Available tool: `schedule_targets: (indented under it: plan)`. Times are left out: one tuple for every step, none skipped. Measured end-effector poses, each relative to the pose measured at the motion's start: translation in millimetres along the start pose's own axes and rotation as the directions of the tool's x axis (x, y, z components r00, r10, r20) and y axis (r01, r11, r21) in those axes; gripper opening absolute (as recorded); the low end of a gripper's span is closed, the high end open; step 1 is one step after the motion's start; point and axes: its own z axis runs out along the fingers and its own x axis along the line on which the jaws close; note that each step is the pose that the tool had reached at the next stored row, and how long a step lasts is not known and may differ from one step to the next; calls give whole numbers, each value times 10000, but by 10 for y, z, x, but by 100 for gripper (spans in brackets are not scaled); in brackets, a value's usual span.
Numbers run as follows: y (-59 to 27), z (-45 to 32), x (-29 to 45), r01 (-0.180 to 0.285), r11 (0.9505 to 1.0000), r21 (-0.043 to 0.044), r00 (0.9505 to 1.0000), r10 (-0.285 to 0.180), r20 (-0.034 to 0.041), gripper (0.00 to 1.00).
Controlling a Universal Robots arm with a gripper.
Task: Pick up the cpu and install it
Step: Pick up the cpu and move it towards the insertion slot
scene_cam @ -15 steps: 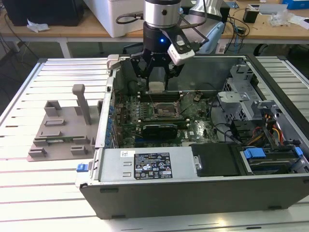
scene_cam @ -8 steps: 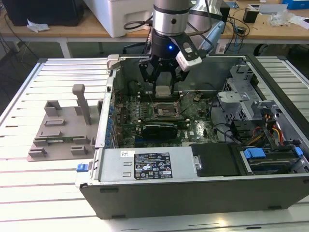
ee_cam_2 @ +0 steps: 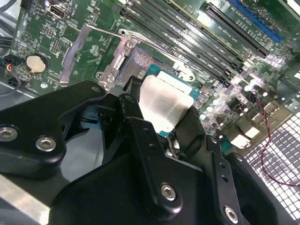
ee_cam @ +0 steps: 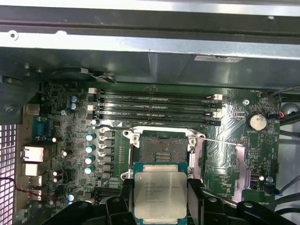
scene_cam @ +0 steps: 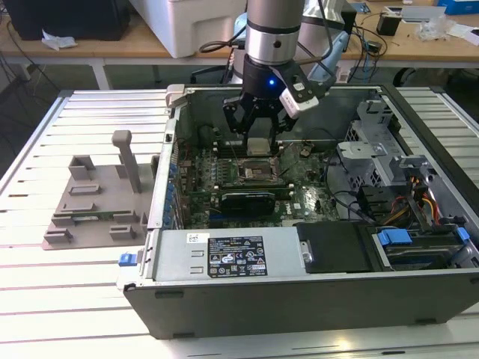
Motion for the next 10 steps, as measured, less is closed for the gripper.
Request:
schedule_targets:
  plan:
    - [0,0,0,0,10000,0,10000,0,0,54]
    - [0,0,-1,2,10000,1,10000,-2,0,54]
    - [0,1,-1,2,10000,0,10000,-2,1,54]
    - [0,1,-1,2,10000,0,10000,-2,1,54]
    - [0,1,-1,2,10000,0,10000,-2,1,54]
    - [0,1,-1,2,10000,0,10000,-2,1,54]
    - [0,1,-1,2,10000,0,10000,-2,1,54]
    - [0,1,-1,2,10000,1,10000,-2,1,54]
    - [0,1,-1,2,10000,1,10000,-2,1,54]
    - [0,1,-1,2,10000,1,10000,-2,1,54]
